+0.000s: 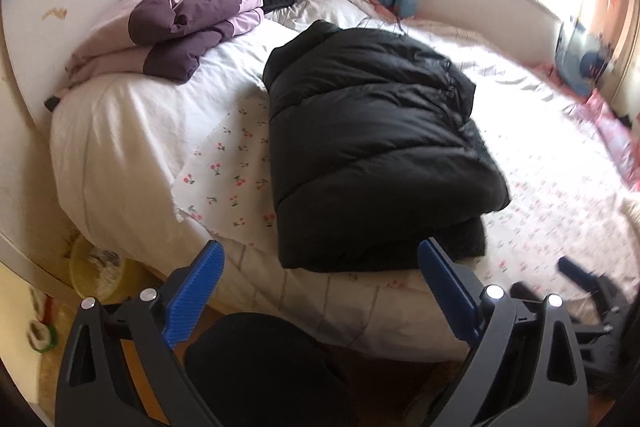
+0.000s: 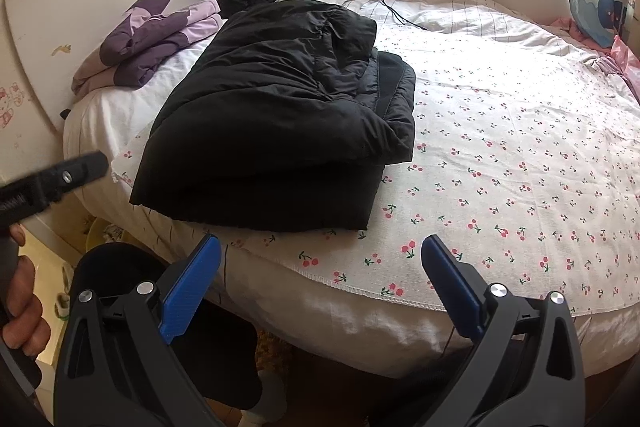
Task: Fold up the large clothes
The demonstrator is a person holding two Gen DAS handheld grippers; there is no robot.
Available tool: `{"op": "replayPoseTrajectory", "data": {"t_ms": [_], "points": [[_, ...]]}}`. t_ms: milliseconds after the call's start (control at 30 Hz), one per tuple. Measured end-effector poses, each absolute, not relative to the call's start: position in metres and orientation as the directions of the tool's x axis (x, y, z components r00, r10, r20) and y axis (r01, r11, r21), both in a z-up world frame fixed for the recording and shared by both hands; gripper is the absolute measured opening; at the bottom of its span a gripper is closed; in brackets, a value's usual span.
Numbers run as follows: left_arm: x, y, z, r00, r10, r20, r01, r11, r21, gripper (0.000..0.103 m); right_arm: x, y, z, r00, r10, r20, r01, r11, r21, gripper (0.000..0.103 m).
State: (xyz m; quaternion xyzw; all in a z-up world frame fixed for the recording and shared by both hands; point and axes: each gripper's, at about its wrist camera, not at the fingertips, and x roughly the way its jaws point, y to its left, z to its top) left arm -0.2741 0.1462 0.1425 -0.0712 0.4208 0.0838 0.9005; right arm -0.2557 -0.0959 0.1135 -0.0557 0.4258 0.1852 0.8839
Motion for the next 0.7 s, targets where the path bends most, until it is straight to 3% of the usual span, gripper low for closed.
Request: {"op": "replayPoseTrajectory", "data": {"t_ms": [300, 700], "points": [[-0.280, 0.128, 0.147, 0.646, 0.147, -0.749, -0.190, 0.981, 0.029, 0.096, -0.257, -0.099, 0.115, 0.570, 0.280, -0.772, -0.372, 0.926, 0.061, 0.097], [-0.278, 0.127, 0.144, 0.634, 0.147, -0.759, -0.189, 0.981, 0.032, 0.096, -0.258, -0.100, 0.114, 0.566, 0.280, -0.775, -0.369, 0.927, 0.065, 0.097]]}}
